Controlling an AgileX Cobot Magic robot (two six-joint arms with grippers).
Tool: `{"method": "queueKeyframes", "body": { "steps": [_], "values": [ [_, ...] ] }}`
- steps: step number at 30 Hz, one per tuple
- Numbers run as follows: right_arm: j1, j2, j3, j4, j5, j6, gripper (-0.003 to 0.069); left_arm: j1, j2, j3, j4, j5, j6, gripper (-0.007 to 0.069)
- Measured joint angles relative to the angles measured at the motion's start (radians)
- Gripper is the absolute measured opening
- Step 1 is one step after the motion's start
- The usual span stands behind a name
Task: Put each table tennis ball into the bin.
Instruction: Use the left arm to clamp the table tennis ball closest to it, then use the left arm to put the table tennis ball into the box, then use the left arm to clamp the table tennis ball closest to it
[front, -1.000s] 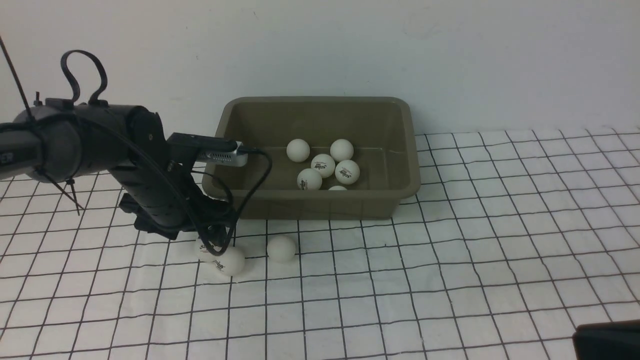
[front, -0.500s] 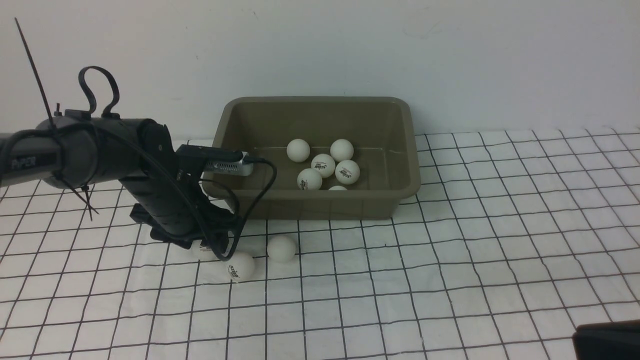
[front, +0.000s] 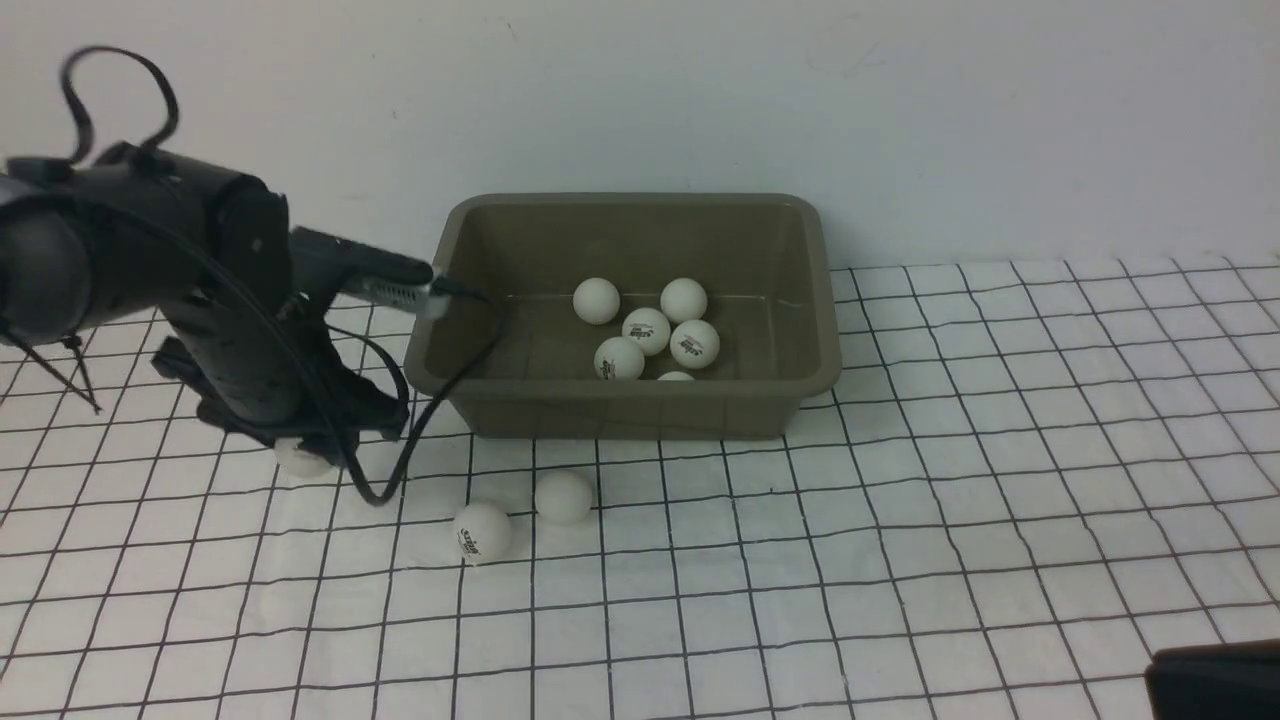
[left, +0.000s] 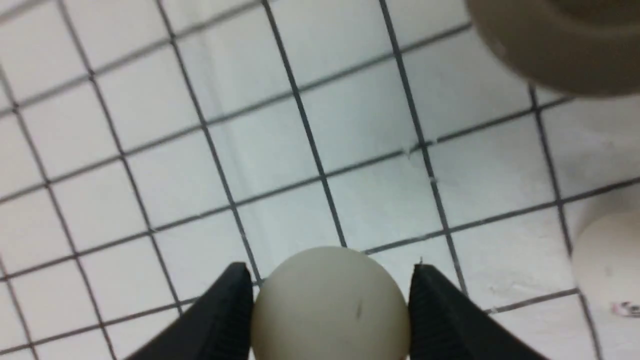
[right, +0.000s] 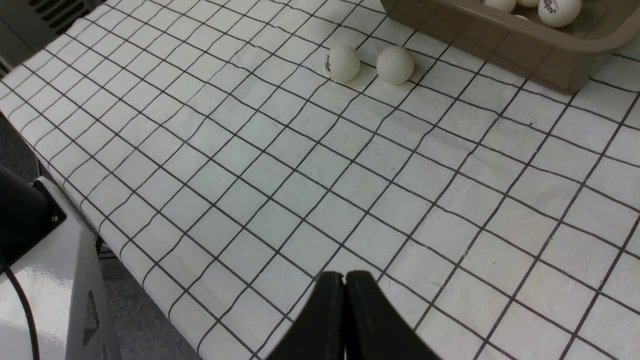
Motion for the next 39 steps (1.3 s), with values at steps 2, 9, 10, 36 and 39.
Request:
{"method": "queueKeyframes", "body": {
  "steps": [2, 9, 10, 36, 39],
  "values": [
    [0.000, 0.000, 0.000, 0.000, -0.004, 0.000, -0.0018, -0.010, -0.040, 0.000, 0.008, -0.012, -0.016, 0.0353],
    [0.000, 0.000, 0.000, 0.002, -0.007, 0.000, -0.0018, -0.115, -0.075, -0.067, -0.009, -0.112, -0.030, 0.0353],
    [0.000, 0.000, 0.000, 0.002, -0.006, 0.000, -0.0018, -0.129, -0.050, -0.097, -0.009, -0.112, -0.030, 0.0353],
    [0.000, 0.000, 0.000, 0.002, -0.002, 0.008, -0.0018, -0.155, 0.288, -0.712, -0.102, 0.292, 0.103, 0.0519],
    [0.000, 0.000, 0.000, 0.002, -0.002, 0.008, -0.0018, -0.155, 0.242, -0.719, -0.102, 0.388, 0.103, 0.0498]
  ]
}}
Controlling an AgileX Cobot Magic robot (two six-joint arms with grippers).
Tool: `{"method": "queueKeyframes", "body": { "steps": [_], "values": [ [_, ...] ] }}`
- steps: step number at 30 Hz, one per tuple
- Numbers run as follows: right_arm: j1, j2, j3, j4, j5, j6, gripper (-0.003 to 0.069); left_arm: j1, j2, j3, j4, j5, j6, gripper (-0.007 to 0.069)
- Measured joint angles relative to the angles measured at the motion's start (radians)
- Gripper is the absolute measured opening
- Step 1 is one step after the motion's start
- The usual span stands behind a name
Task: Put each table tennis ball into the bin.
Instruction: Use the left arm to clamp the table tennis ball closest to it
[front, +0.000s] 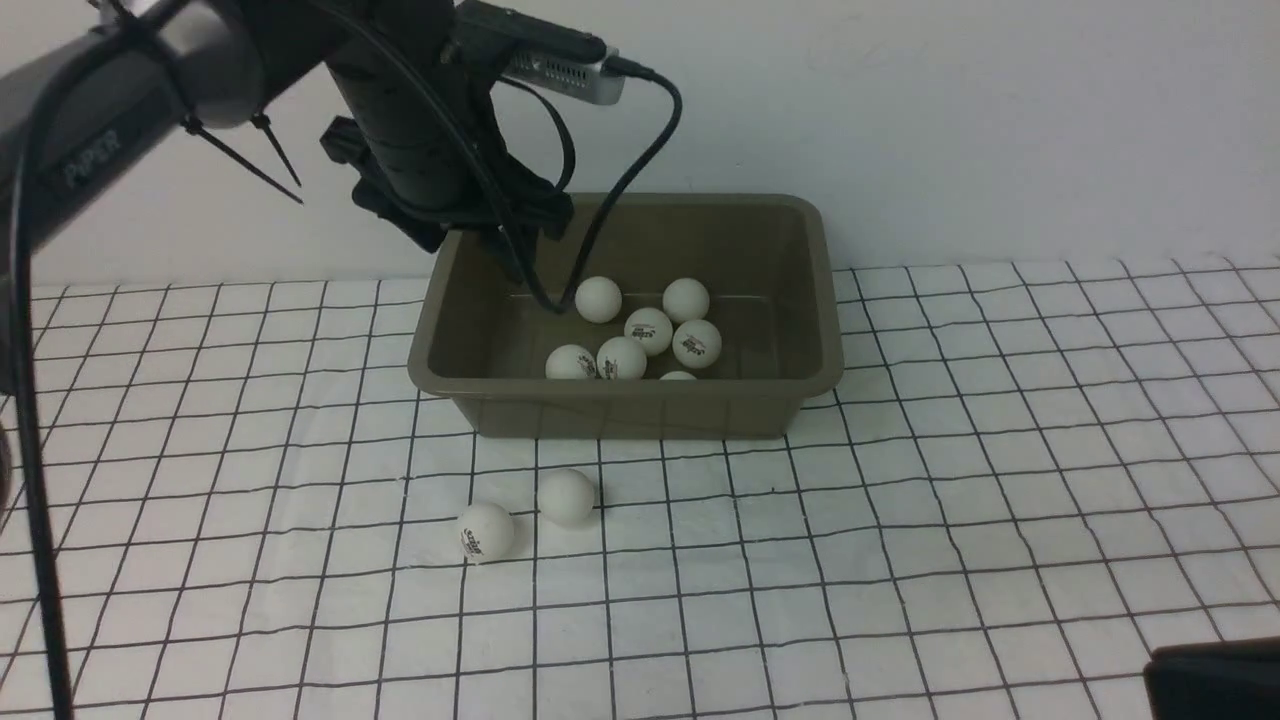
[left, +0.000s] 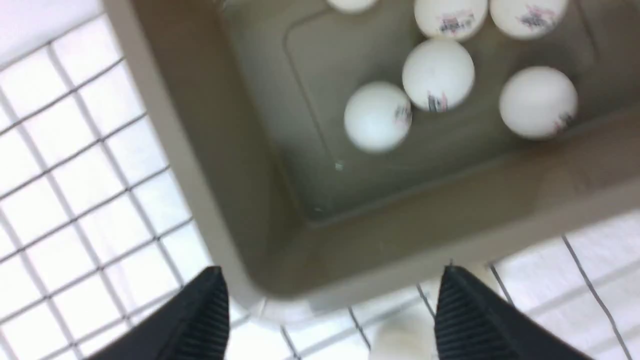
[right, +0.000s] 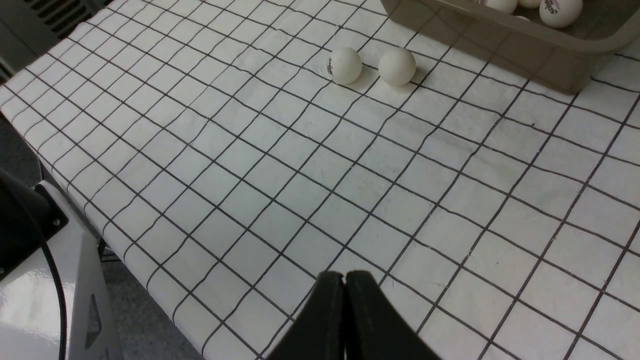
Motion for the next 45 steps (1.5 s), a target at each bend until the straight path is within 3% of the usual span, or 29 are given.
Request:
{"method": "queueKeyframes", "body": {
  "steps": [4, 11, 18, 23, 31, 45],
  "values": [
    [0.000, 0.000, 0.000, -0.001, 0.000, 0.000, -0.0018, 0.000, -0.057, 0.025, -0.011, 0.026, 0.000, 0.0461],
    [0.000, 0.000, 0.000, -0.001, 0.000, -0.004, -0.0018, 0.000, -0.194, 0.369, -0.097, 0.017, 0.000, 0.0407],
    [0.000, 0.000, 0.000, -0.001, 0.002, -0.006, -0.0018, -0.001, -0.237, 0.715, -0.105, -0.242, 0.000, 0.0405],
    [0.000, 0.000, 0.000, 0.000, 0.004, -0.006, -0.0018, -0.001, -0.237, 0.749, -0.118, -0.353, 0.000, 0.0410],
    [0.000, 0.000, 0.000, 0.000, 0.004, 0.000, -0.0018, -0.001, -0.224, 0.749, -0.146, -0.429, 0.038, 0.0555],
    [0.000, 0.000, 0.000, 0.000, 0.004, 0.001, -0.0018, -0.001, -0.096, 0.749, -0.148, -0.501, 0.048, 0.0574]
  ]
}}
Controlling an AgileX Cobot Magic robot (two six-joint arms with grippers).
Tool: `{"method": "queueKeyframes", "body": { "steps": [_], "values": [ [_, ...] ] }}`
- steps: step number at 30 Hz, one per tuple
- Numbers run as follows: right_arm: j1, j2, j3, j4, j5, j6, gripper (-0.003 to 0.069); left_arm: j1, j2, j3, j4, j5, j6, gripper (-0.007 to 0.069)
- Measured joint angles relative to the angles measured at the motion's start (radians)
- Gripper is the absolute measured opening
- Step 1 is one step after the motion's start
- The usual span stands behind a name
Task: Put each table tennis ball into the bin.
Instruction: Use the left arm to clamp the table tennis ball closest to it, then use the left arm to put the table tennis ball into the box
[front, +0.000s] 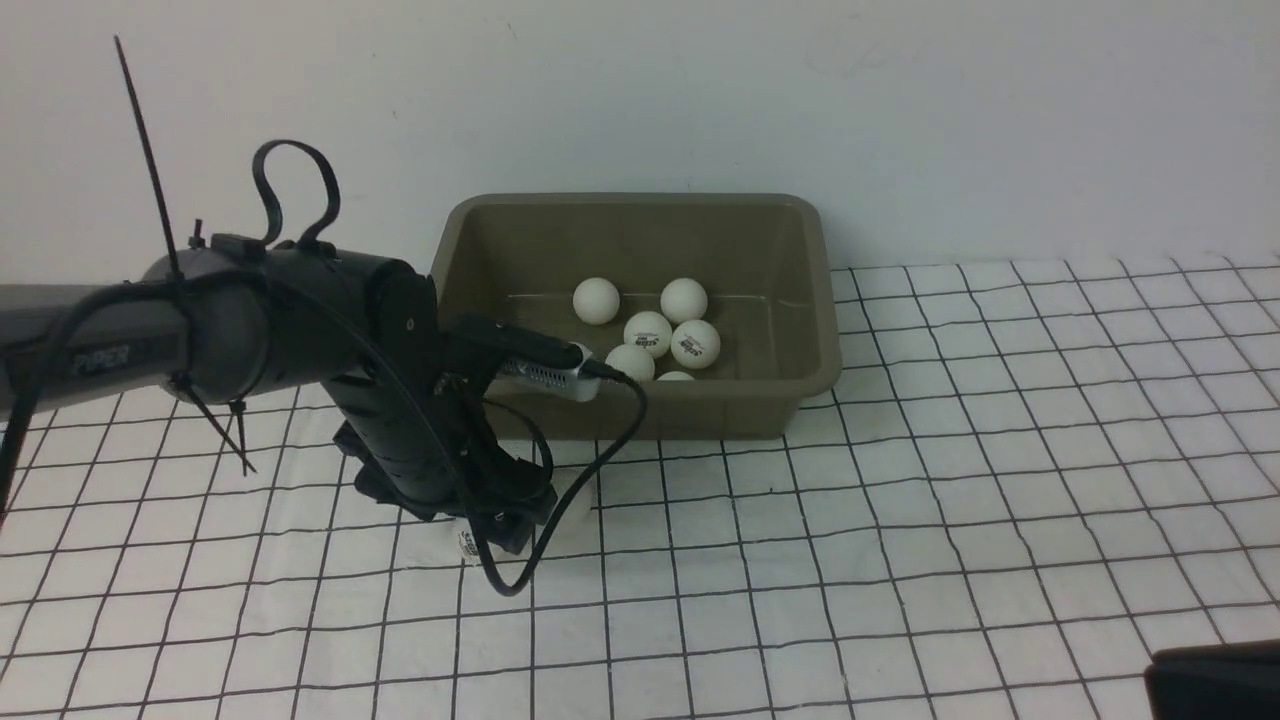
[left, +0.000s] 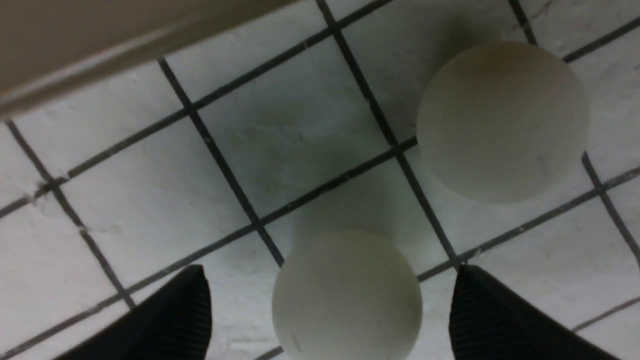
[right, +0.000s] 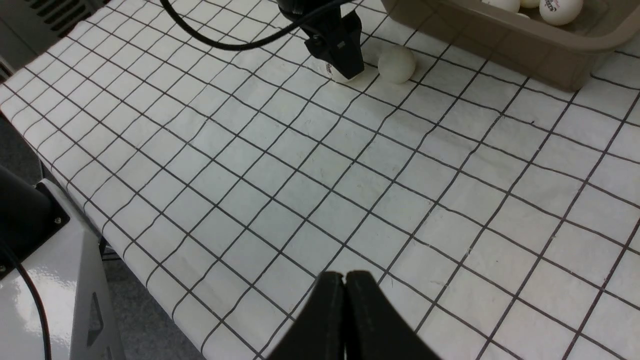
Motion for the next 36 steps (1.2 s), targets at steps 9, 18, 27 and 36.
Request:
{"method": "queueKeyframes", "body": {
  "steps": [9, 18, 27, 36],
  "values": [
    [0.000, 0.000, 0.000, 0.000, 0.000, 0.004, -0.0018, 0.000, 0.045, -0.001, -0.001, -0.025, 0.000, 0.0487],
    [0.000, 0.000, 0.000, 0.000, 0.000, 0.011, -0.0018, 0.000, 0.046, -0.084, 0.033, 0.129, -0.001, 0.0346],
    [0.000, 0.000, 0.000, 0.000, -0.016, 0.011, -0.0018, 0.000, -0.008, -0.453, 0.044, 0.495, -0.004, 0.0349],
    [0.000, 0.000, 0.000, 0.000, -0.016, 0.012, -0.0018, 0.000, 0.030, -0.622, 0.046, 0.339, -0.004, 0.0349]
  ]
}}
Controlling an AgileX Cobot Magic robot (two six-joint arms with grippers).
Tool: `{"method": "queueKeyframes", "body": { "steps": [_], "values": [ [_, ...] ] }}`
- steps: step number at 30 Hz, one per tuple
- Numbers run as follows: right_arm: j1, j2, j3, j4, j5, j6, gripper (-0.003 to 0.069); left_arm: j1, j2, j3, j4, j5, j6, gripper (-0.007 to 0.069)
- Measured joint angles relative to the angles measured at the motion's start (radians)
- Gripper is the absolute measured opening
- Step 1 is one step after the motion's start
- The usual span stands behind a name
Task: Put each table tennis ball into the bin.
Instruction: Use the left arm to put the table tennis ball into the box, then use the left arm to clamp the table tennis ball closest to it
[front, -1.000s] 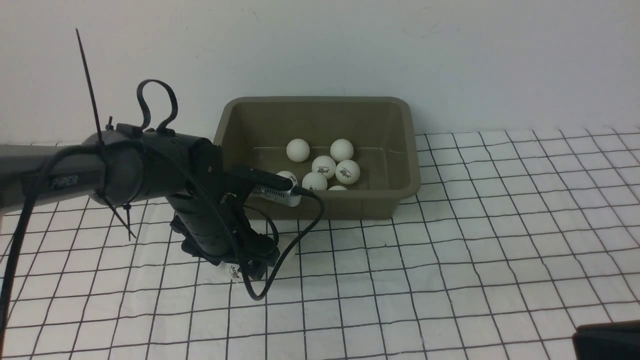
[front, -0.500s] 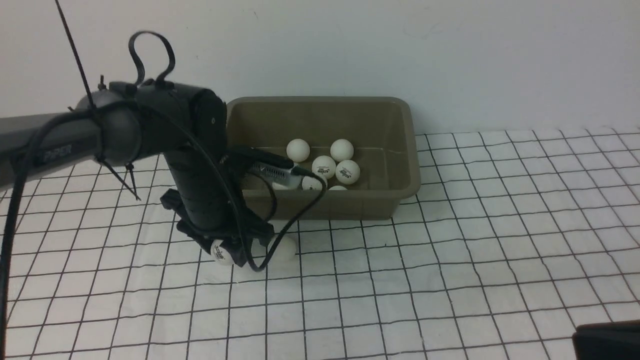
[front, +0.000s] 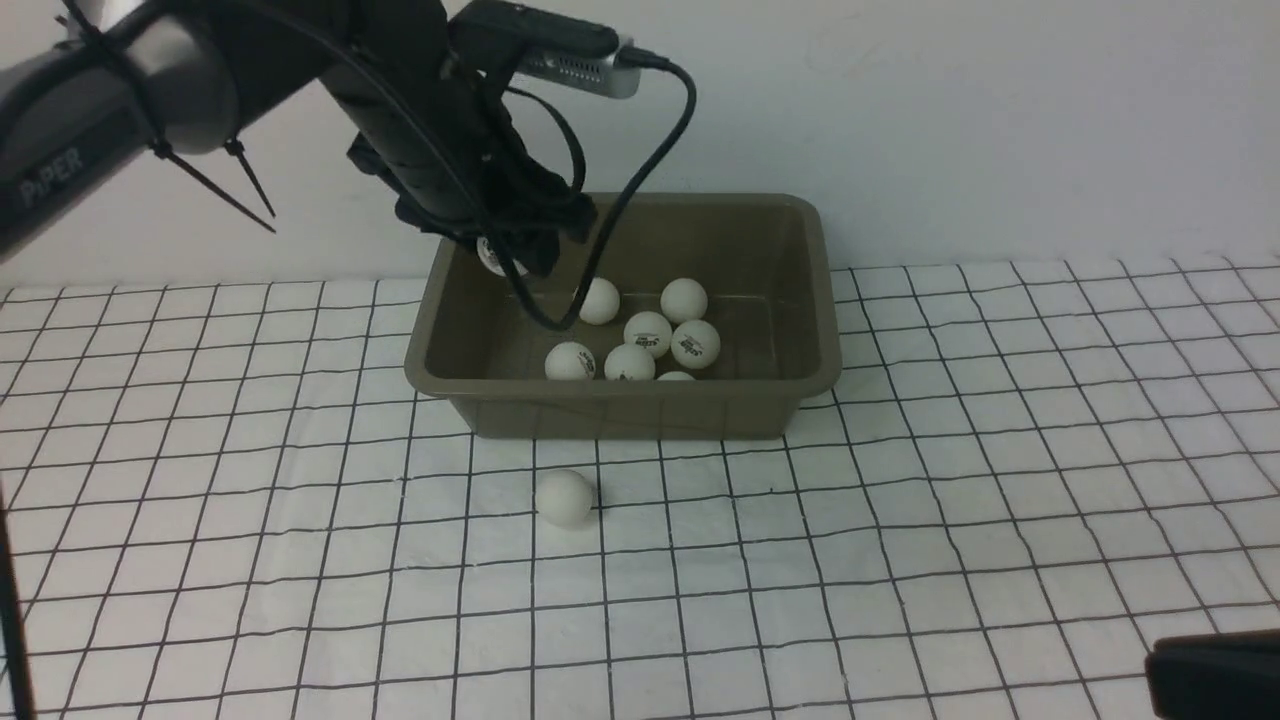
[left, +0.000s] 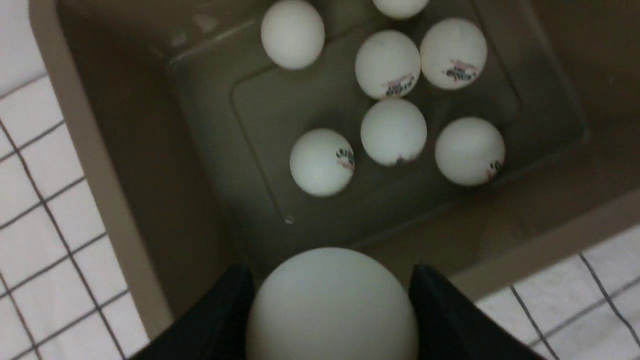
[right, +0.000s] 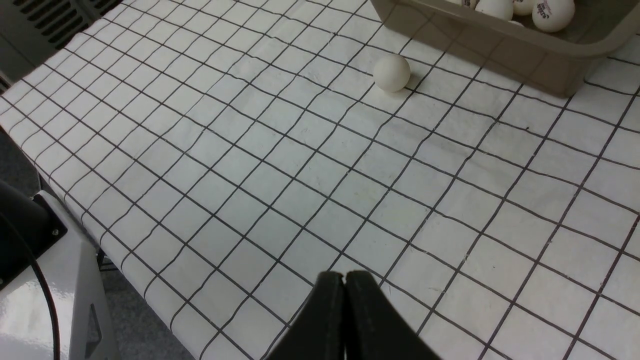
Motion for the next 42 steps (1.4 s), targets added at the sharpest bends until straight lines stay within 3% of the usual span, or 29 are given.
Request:
{"method": "queueKeyframes", "body": {
  "steps": [7, 15, 23, 28, 35, 42],
  "values": [
    [0.000, 0.000, 0.000, 0.000, 0.000, 0.000, -0.0018, 0.000, 0.166, -0.005, 0.014, -0.110, 0.000, 0.0363],
    [0.000, 0.000, 0.000, 0.000, 0.001, 0.000, -0.0018, 0.000, 0.234, -0.043, 0.022, -0.110, 0.000, 0.0546],
    [0.000, 0.000, 0.000, 0.000, 0.010, 0.000, -0.0018, 0.000, 0.210, -0.224, 0.023, 0.157, 0.000, 0.0555],
    [0.000, 0.000, 0.000, 0.001, 0.011, 0.000, -0.0018, 0.000, 0.162, -0.215, -0.002, 0.184, -0.007, 0.0552],
    [0.000, 0.000, 0.000, 0.001, 0.016, 0.000, -0.0018, -0.043, 0.072, 0.038, -0.102, 0.186, -0.034, 0.0510],
    [0.000, 0.000, 0.000, 0.001, 0.023, 0.000, -0.0018, -0.166, 0.049, 0.195, 0.021, 0.168, -0.101, 0.0489]
  ]
}}
